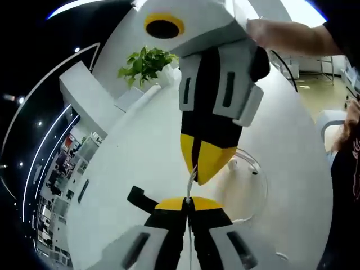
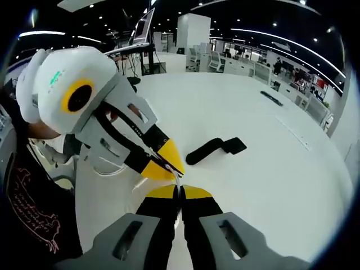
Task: Peel open the Velcro strap on the desktop, arrange the wired earphones neatly onto it, and close the Velcro strap to secure them.
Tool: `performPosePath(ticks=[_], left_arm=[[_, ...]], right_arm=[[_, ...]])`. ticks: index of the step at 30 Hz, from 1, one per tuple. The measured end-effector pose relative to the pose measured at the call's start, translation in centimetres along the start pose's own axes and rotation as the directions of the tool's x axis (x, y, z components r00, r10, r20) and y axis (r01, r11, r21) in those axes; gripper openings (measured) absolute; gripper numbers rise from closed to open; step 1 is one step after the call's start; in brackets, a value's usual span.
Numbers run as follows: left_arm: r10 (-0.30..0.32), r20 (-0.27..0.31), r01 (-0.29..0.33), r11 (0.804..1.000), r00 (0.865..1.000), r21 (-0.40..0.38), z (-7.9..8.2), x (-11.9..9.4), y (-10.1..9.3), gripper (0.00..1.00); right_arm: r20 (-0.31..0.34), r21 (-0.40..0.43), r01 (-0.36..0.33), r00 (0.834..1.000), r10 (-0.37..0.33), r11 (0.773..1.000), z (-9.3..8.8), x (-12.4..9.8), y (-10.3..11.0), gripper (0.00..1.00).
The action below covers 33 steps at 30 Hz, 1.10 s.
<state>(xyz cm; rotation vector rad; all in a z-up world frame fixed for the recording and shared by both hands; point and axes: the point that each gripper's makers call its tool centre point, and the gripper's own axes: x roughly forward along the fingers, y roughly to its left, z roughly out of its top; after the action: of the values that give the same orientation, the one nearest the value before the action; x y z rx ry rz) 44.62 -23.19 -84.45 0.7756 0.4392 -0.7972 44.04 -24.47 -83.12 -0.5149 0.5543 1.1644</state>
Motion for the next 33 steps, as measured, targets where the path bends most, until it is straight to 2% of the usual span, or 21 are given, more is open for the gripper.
performPosePath(ticks=[3, 5, 7, 10, 12, 14, 17, 22, 23, 24, 25, 27, 28, 32, 33], left_arm=[[-0.03, 0.001, 0.029, 0.993, 1.0, -0.115, -0.3, -0.3, -0.7, 0.06], [-0.069, -0.021, 0.063, 0.976, 0.997, -0.21, -0.6, -0.4, -1.0, 0.06], [-0.096, -0.035, 0.083, 0.96, 0.995, -0.267, -0.8, -0.5, -1.0, 0.06], [-0.097, -0.042, 0.082, 0.96, 0.994, -0.266, -0.9, -0.7, -0.8, 0.06], [-0.074, -0.045, 0.061, 0.965, 0.996, -0.254, -0.9, -0.8, -0.4, 0.06], [-0.056, -0.043, 0.043, 0.967, 0.998, -0.252, -0.9, -1.0, -0.1, 0.06], [-0.032, -0.016, 0.027, 0.961, 0.999, -0.274, -0.7, -1.4, 0.4, 0.06], [-0.017, 0.008, 0.019, 0.953, 1.0, -0.304, -0.5, -1.7, 0.9, 0.06], [-0.016, 0.009, 0.018, 0.952, 1.0, -0.306, -0.4, -1.6, 1.1, 0.06], [-0.015, 0.006, 0.016, 0.951, 1.0, -0.308, -0.3, -1.6, 1.3, 0.06], [-0.013, 0.001, 0.013, 0.951, 1.0, -0.308, -0.2, -1.5, 1.6, 0.06], [-0.016, -0.002, 0.014, 0.949, 1.0, -0.316, 0.0, -1.6, 2.1, 0.06], [-0.019, 0.007, 0.02, 0.941, 1.0, -0.337, 0.2, -1.6, 2.3, 0.06], [0.006, 0.026, 0.004, 0.932, 1.0, -0.364, 0.5, -2.0, 3.1, 0.06], [0.012, 0.03, -0.001, 0.932, 0.999, -0.363, 0.6, -2.1, 3.2, 0.06]], right_arm=[[-0.003, -0.012, 0.008, 1.0, -0.008, 1.0, -0.1, 0.1, 0.0, 0.05], [0.001, -0.008, 0.003, 1.0, -0.003, 1.0, -0.1, 0.2, 0.1, 0.05], [0.009, -0.007, 0.003, 1.0, -0.003, 1.0, -0.1, 0.4, 0.1, 0.05], [0.032, -0.009, 0.014, 0.999, -0.013, 1.0, 0.1, 0.5, 0.0, 0.06], [0.054, -0.004, 0.025, 0.998, -0.025, 1.0, 0.2, 0.3, -0.3, 0.08], [0.103, 0.015, 0.047, 0.993, -0.049, 0.999, 0.7, -0.2, -0.7, 0.1], [0.2, 0.079, 0.057, 0.977, -0.072, 0.995, 1.4, -1.5, -1.0, 0.1], [0.293, 0.108, 0.101, 0.947, -0.129, 0.989, 1.8, -3.4, -0.9, 0.14], [0.338, 0.125, 0.102, 0.931, -0.139, 0.987, 2.3, -4.0, -0.6, 0.14], [0.346, 0.131, 0.103, 0.927, -0.143, 0.986, 2.4, -4.2, -0.5, 0.15], [0.374, 0.146, 0.106, 0.915, -0.154, 0.984, 2.8, -4.6, -0.4, 0.15], [0.446, 0.196, 0.085, 0.879, -0.166, 0.977, 3.9, -5.4, 0.3, 0.15], [0.47, 0.21, 0.06, 0.869, -0.154, 0.976, 4.2, -5.5, 1.1, 0.15], [0.499, 0.208, -0.014, 0.862, -0.094, 0.978, 4.2, -3.8, 4.9, 0.16], [0.495, 0.204, -0.04, 0.866, -0.068, 0.978, 4.1, -2.8, 6.1, 0.16]])
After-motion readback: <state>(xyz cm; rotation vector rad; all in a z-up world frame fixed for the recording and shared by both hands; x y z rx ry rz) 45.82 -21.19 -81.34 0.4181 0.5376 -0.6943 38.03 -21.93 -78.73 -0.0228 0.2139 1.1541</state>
